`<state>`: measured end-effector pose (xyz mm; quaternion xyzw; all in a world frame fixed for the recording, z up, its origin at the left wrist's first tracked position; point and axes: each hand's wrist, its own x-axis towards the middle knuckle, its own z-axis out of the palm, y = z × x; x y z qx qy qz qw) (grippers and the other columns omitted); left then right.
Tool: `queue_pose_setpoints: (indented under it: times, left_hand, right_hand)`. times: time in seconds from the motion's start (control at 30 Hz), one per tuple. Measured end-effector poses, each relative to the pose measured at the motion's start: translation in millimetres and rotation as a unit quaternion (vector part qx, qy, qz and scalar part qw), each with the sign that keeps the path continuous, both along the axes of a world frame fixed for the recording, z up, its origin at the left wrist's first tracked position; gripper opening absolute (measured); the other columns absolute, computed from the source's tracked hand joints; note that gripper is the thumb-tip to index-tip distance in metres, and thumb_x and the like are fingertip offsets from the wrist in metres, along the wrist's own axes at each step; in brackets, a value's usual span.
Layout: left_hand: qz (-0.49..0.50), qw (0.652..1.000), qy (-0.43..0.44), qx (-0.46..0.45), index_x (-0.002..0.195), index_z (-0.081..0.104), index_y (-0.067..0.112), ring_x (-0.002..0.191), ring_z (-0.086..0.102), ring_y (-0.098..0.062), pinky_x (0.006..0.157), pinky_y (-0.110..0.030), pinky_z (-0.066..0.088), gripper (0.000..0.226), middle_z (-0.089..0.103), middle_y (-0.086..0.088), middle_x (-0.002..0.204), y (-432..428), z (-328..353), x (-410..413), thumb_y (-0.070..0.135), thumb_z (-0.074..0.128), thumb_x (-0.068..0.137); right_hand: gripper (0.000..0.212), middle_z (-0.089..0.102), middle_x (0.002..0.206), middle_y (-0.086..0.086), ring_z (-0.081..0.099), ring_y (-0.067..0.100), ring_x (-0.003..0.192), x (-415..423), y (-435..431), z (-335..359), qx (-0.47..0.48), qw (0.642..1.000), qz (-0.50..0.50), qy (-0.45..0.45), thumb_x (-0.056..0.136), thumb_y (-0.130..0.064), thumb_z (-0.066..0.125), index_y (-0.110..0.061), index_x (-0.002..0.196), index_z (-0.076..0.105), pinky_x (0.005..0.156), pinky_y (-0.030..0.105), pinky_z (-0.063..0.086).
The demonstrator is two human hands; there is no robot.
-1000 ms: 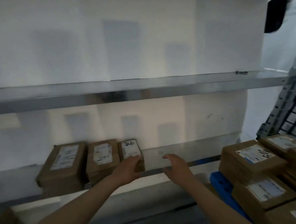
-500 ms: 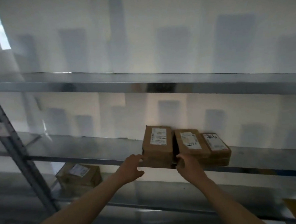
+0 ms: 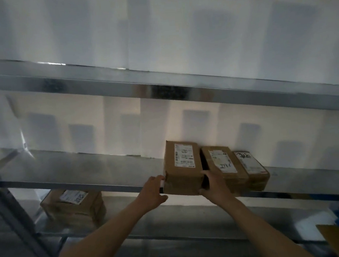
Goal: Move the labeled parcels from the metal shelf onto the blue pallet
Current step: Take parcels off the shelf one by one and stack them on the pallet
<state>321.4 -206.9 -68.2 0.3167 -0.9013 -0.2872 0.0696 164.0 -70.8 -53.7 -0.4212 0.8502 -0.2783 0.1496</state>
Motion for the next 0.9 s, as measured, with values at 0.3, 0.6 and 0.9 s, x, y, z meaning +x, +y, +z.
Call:
queue_pose_setpoints:
  times: [0.3, 0.6, 0.9]
  left_hand:
    - [-0.016, 0.999, -0.012, 0.031, 0.142, 0.023, 0.016, 0.131, 0.036, -0.025, 0.106, -0.031, 0.036, 0.083, 0.033, -0.011, 0.144, -48, -11, -58, 0.025, 0.073, 0.076]
    - [-0.078, 0.994, 0.008, 0.071, 0.146, 0.002, 0.021, 0.132, 0.03, -0.026, 0.105, -0.025, 0.033, 0.101, 0.021, -0.014, 0.146, -61, -25, -86, 0.024, 0.074, 0.075]
    - [-0.079, 0.993, 0.017, 0.083, 0.148, 0.004, 0.02, 0.134, 0.031, -0.022, 0.107, -0.023, 0.031, 0.102, 0.014, -0.011, 0.149, -67, -30, -83, 0.027, 0.075, 0.075]
  right_hand:
    - [0.099, 0.024, 0.15, 0.004, 0.033, 0.024, 0.134, -49, -60, 2, 0.146, 0.984, 0.061, 0.088, 0.067, -0.038, 0.077, -0.03, 0.143, 0.014, 0.108, 0.044, 0.035]
    - [0.106, 0.007, 0.152, 0.006, 0.021, 0.02, 0.139, -56, -73, -15, 0.111, 0.991, 0.068, -0.04, 0.068, -0.025, 0.08, -0.024, 0.145, 0.008, 0.111, 0.028, 0.025]
    - [0.106, 0.017, 0.149, 0.009, 0.025, 0.02, 0.138, -46, -80, -11, 0.093, 0.994, 0.032, -0.056, 0.062, -0.019, 0.084, -0.02, 0.146, 0.019, 0.111, 0.023, 0.023]
